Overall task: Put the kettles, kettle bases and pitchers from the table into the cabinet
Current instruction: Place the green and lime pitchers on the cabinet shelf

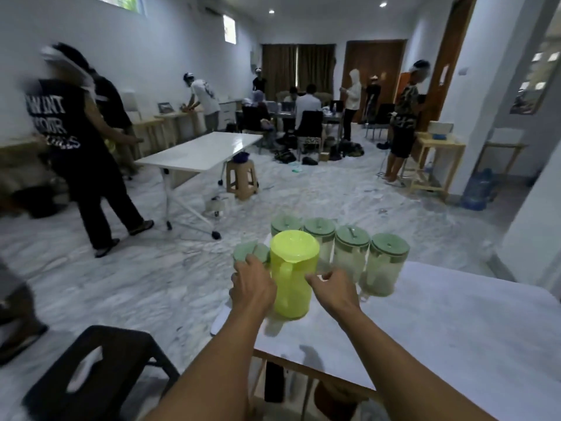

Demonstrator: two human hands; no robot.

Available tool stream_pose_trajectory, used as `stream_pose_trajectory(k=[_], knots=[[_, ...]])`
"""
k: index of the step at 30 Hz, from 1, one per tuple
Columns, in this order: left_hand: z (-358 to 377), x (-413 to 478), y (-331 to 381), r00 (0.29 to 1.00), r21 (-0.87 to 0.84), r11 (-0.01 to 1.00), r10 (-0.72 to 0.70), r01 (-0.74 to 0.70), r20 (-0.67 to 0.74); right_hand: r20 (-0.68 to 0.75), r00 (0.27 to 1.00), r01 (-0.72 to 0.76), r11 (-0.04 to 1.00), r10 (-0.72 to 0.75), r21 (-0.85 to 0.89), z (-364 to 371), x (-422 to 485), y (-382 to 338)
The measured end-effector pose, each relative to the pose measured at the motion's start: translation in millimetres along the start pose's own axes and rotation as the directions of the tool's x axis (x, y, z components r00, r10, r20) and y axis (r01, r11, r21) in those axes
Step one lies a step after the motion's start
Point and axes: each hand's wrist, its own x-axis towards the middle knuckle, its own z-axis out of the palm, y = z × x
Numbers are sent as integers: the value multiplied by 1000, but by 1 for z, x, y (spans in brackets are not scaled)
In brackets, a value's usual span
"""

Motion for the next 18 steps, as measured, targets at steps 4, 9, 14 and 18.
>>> stream_pose_trajectory(k=[4,9,14,18], knots=[[18,31,-22,981,-130,973,-195,193,-1,57,987,-154,988,153,26,57,33,-3],[51,66,-41,893,-233,863,-425,449,146,67,981,-189,976,182,106,95,53,-7],[71,88,-49,885,-251,850,-427,463,186,10,997,-71,988,70,135,98,58,-3],[64,97,-43,933,-335,871,-347,359,100,-31,995,-89,971,99,221,91,61,1]])
